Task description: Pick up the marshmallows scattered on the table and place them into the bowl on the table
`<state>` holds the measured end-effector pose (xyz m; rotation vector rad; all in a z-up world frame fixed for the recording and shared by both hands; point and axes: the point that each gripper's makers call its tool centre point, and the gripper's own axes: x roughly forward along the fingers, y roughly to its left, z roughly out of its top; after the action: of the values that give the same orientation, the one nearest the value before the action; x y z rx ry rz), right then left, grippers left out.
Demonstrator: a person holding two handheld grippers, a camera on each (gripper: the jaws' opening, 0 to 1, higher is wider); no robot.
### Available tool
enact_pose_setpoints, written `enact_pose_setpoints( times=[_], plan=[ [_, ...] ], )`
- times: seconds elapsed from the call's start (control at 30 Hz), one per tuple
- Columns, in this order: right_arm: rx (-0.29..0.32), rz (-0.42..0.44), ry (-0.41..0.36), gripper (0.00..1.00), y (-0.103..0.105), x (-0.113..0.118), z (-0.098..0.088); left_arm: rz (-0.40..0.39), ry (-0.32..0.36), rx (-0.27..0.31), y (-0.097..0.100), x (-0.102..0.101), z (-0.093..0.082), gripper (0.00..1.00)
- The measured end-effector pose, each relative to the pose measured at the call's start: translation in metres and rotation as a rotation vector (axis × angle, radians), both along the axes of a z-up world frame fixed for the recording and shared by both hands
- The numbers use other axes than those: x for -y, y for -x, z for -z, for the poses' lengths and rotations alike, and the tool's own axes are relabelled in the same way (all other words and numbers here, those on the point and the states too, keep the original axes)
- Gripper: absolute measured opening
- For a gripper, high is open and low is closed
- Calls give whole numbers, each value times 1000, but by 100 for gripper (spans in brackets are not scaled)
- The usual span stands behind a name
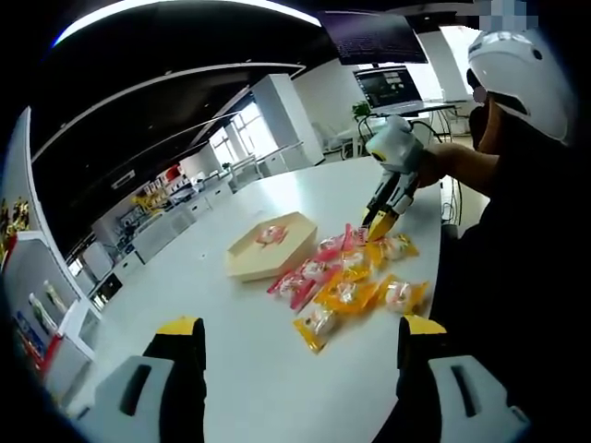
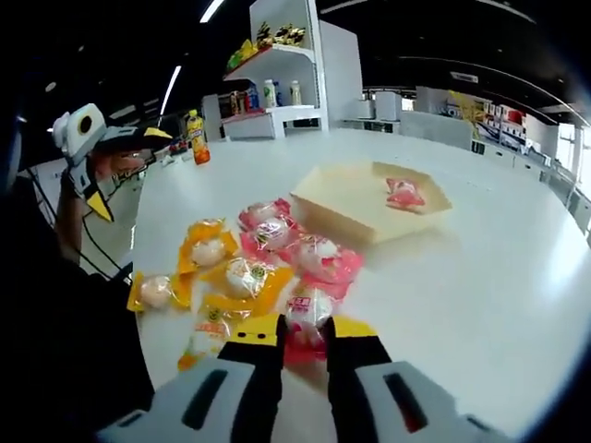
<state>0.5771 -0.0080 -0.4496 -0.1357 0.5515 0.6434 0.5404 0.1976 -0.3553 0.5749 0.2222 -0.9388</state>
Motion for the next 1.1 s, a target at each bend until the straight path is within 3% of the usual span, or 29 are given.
enact_pose_setpoints(
  times=[0.23,0.83,1.1],
  plan=[
    [5,4,-26,14,3,0,0,-4,0,2,0,-1,0,84],
    [27,1,12,12,7,2,-4,-4,1,5,0,-1,-1,84],
    [44,68,-26,12,4,27,-22,-10,3,9,0,-2,-3,84]
  ],
)
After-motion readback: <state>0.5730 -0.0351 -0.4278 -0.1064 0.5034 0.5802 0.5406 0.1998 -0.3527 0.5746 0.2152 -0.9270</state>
